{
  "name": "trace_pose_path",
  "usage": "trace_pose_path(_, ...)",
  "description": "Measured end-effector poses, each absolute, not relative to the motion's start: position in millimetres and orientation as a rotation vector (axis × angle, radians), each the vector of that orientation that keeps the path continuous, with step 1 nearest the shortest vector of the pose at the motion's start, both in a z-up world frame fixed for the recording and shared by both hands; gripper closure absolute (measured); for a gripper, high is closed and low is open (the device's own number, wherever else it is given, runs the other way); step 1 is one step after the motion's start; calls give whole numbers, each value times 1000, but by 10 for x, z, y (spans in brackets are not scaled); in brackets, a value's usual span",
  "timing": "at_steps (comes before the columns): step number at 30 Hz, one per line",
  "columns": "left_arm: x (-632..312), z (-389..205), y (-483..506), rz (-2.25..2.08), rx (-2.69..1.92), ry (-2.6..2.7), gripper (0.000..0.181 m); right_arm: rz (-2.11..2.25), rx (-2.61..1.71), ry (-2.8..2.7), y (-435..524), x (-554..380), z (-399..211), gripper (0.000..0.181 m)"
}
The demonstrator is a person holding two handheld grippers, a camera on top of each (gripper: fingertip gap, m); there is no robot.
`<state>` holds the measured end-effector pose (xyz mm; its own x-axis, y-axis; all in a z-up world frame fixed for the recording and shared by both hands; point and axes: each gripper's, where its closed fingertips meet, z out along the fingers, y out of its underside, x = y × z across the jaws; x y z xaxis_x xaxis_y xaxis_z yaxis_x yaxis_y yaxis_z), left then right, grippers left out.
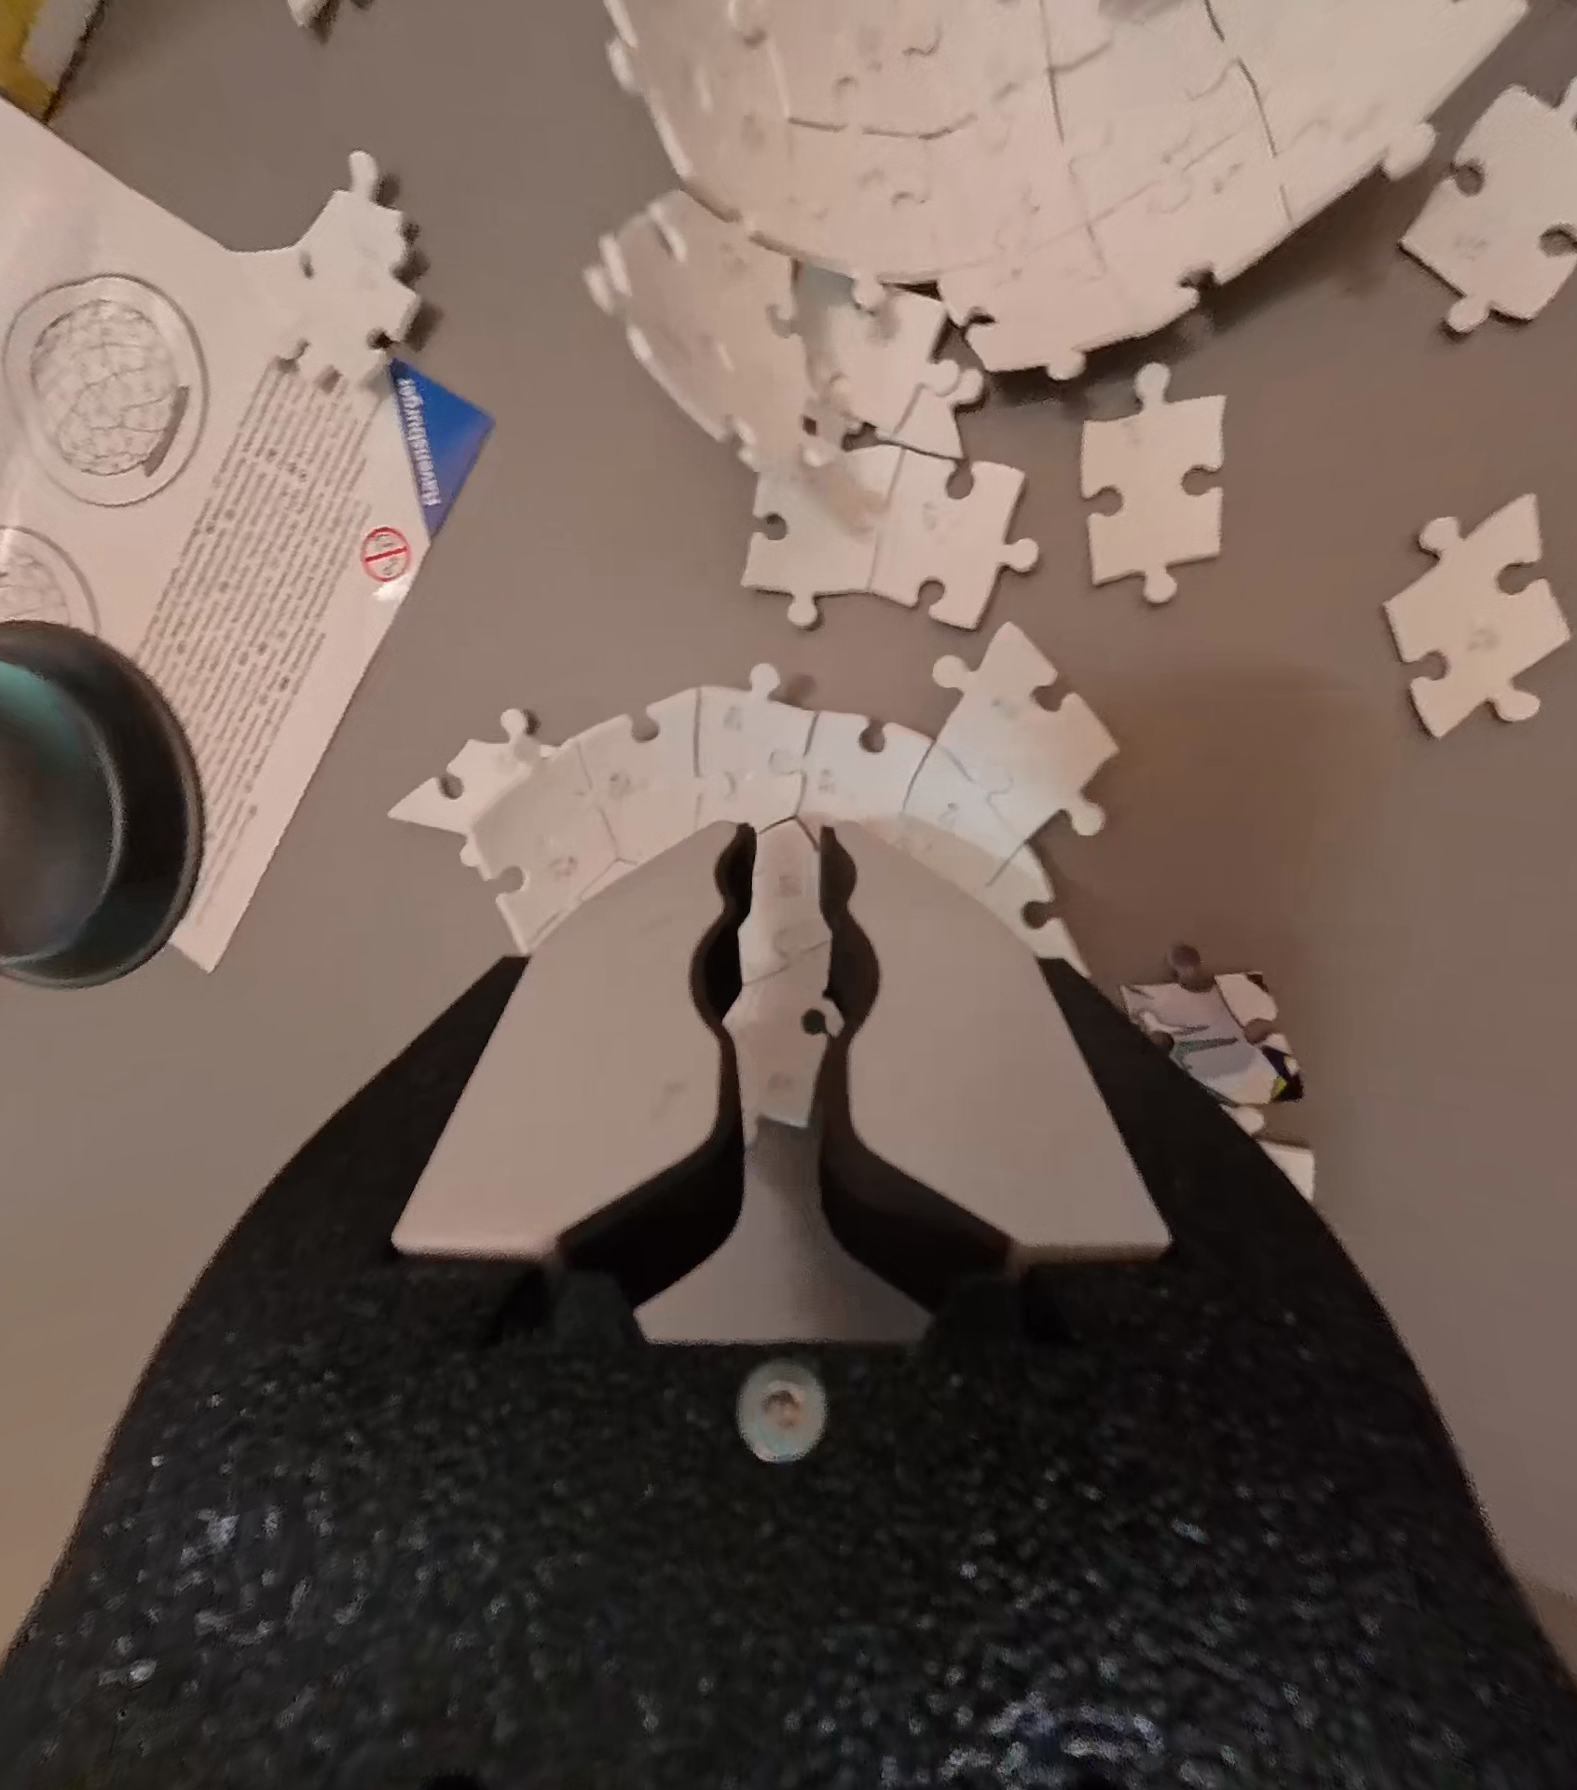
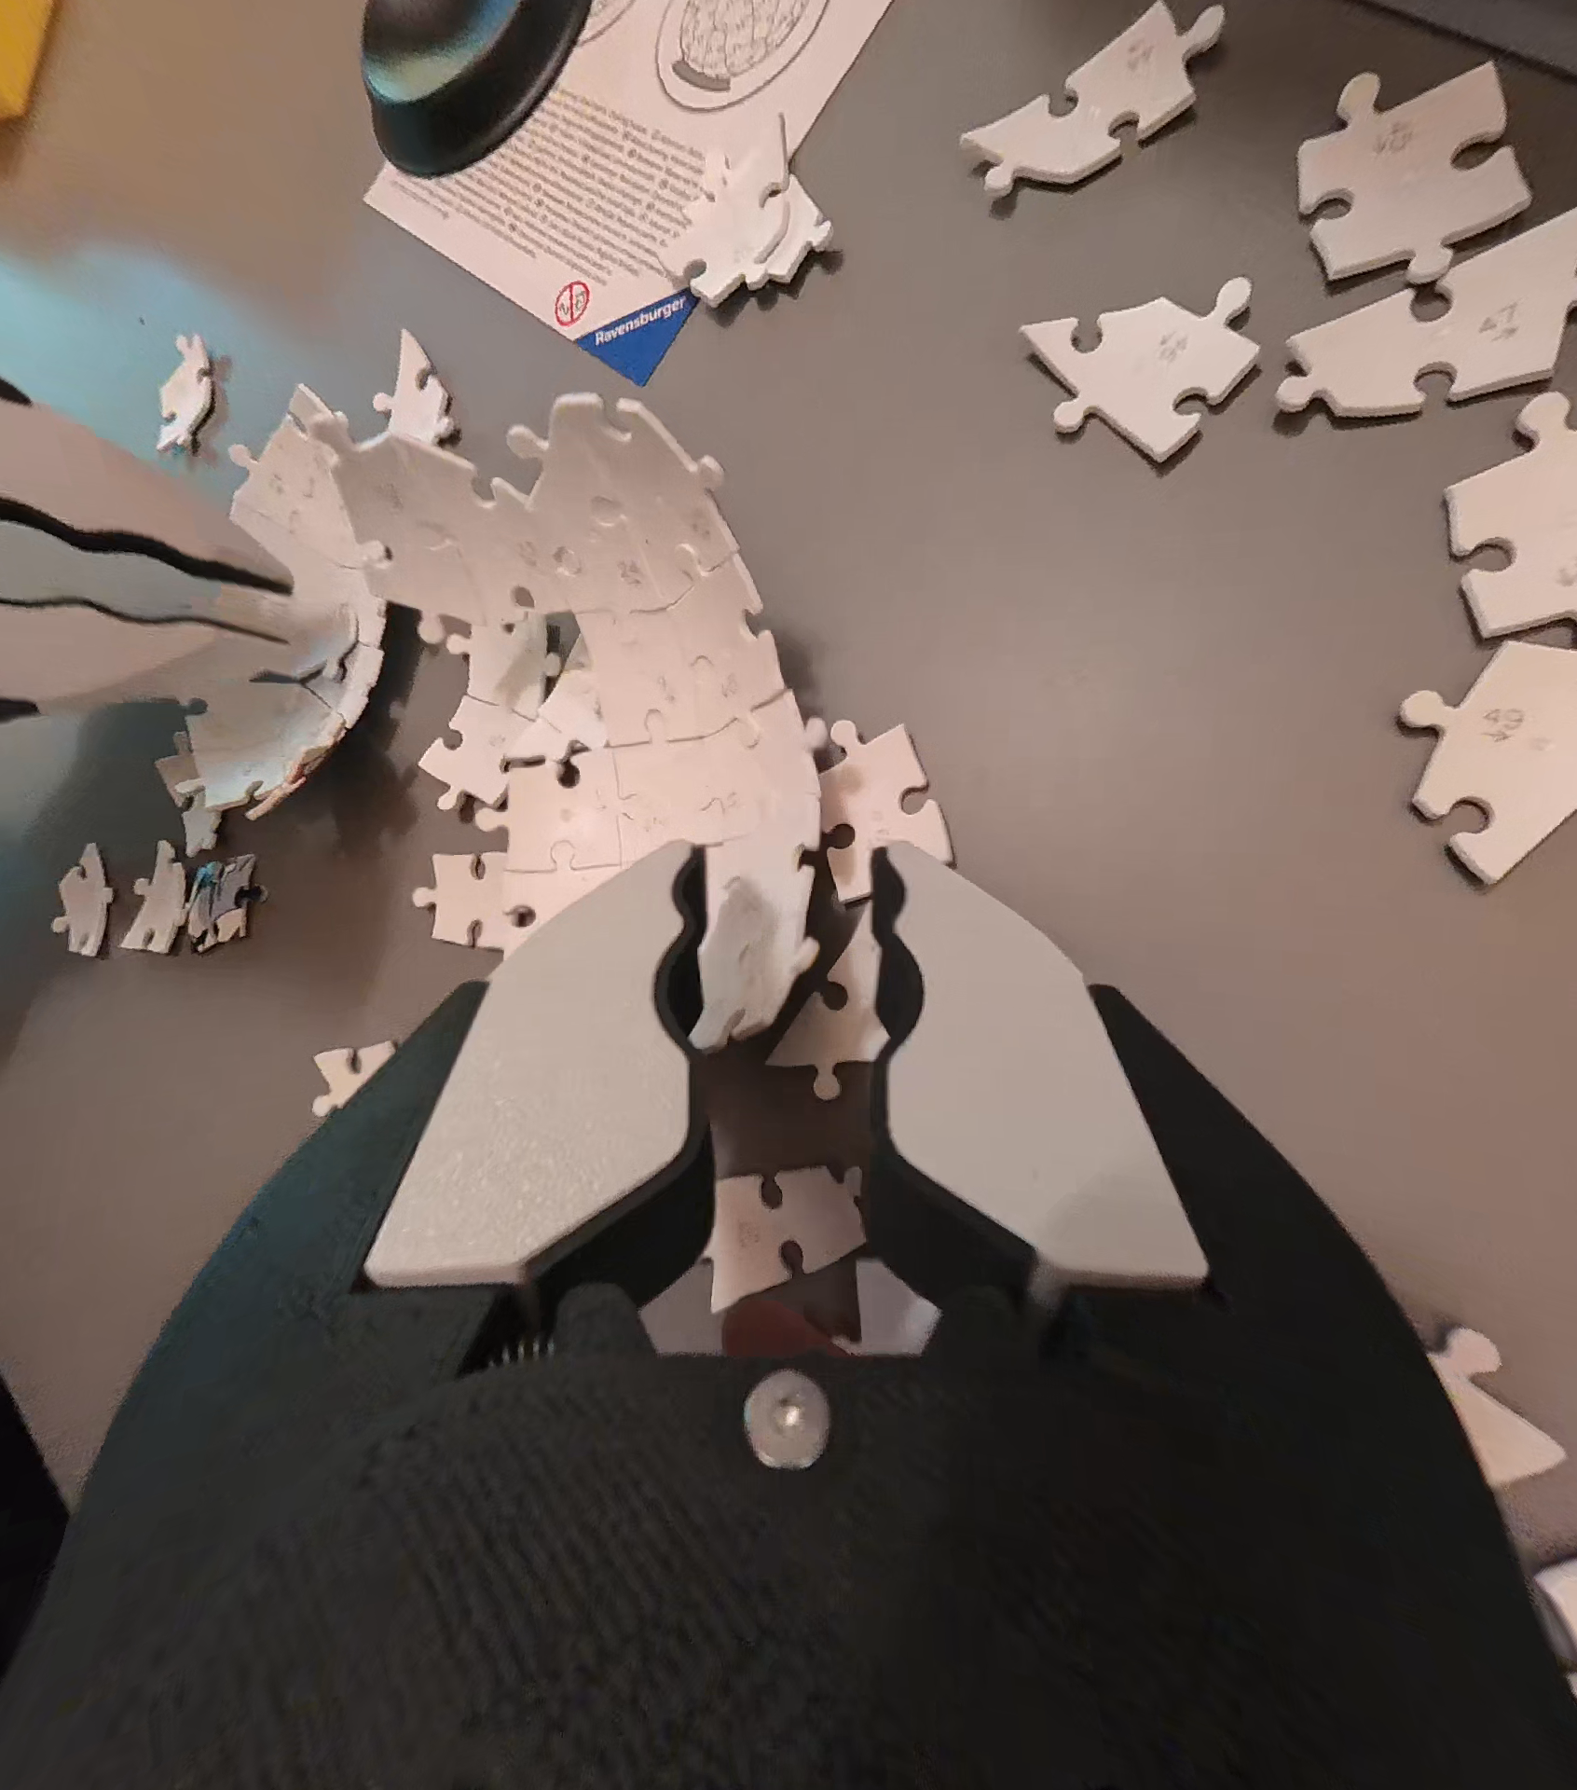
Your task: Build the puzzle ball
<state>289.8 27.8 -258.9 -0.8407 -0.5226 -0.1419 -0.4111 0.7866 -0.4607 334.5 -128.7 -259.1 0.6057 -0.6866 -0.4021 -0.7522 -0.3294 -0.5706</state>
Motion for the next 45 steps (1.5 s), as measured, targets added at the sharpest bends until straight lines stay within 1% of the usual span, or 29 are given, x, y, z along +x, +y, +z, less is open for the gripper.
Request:
trace_pose_path(2,2875,-2677,266,-551,-688,2739,169,112,-2060,1135,-1260,3353,-2577,163)
trace_pose_path(6,2845,-2747,185,-523,-637,2758,177,118,-2031,1146,-1233,3345,-2577,178)
trace_pose_path(8,2824,-2755,172,-522,-626,2766,181,119,-2009,1149,-1214,3336,-2564,178)
trace_pose_path(14,2715,-2756,150,-546,-602,2782,181,133,-1980,1143,-1174,3307,-2554,179)
trace_pose_path(18,2600,-2756,134,-560,-595,2810,181,63,-1970,1120,-1160,3351,-2464,179)
trace_pose_path(27,2463,-2755,57,-642,-717,2808,181,-103,-1886,1100,-1041,3332,-2301,179)
trace_pose_path(31,2399,-2753,-19,-701,-890,2797,181,-91,-1836,1098,-914,3276,-2264,179)
trace_pose_path(41,2267,-2670,-142,-851,-1035,2767,167,-35,-1824,1088,-757,3109,-2263,179)
trace_pose_path(45,2261,-2662,-128,-847,-1033,2738,167,-39,-1812,1092,-773,3076,-2239,179)
